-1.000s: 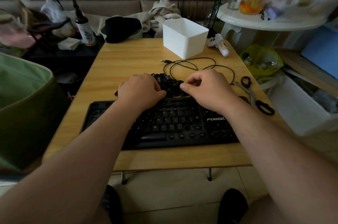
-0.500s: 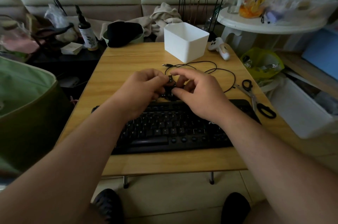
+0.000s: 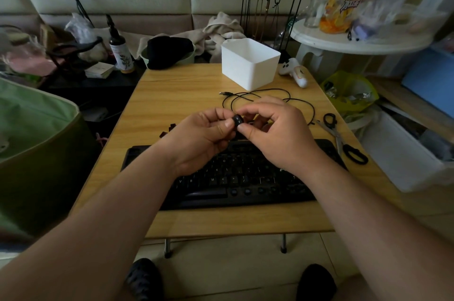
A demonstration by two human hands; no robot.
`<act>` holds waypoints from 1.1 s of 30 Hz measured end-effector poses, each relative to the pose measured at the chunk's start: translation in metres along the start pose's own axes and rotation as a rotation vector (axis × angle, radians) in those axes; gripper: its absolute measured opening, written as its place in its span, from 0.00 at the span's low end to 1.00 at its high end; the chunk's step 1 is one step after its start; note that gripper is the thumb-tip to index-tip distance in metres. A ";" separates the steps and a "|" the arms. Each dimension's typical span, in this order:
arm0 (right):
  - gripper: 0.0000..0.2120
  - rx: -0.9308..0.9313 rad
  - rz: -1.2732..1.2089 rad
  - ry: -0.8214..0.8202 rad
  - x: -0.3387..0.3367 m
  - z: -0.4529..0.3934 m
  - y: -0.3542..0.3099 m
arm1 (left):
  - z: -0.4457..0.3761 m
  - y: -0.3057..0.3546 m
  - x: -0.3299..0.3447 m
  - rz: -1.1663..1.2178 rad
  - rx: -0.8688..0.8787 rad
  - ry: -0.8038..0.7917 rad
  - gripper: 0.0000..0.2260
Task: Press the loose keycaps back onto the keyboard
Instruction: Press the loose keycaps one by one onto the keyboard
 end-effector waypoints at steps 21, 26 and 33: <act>0.14 -0.108 0.094 -0.093 -0.004 -0.008 -0.014 | 0.018 0.005 0.006 0.058 -0.093 -0.068 0.03; 0.19 0.001 0.000 0.005 -0.003 -0.007 -0.013 | 0.021 0.008 0.005 0.108 -0.107 -0.052 0.05; 0.19 0.015 -0.028 0.042 -0.005 -0.004 -0.014 | 0.021 0.008 0.007 0.113 -0.114 -0.043 0.06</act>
Point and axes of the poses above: each hand's wrist, its own z-axis away from the middle knuckle, its own x-axis out of the palm, y = z × x, the point moved 2 cm from there along -z, towards the middle knuckle, and after that the axes turned 11 degrees about -x, right-handed, at the moved point
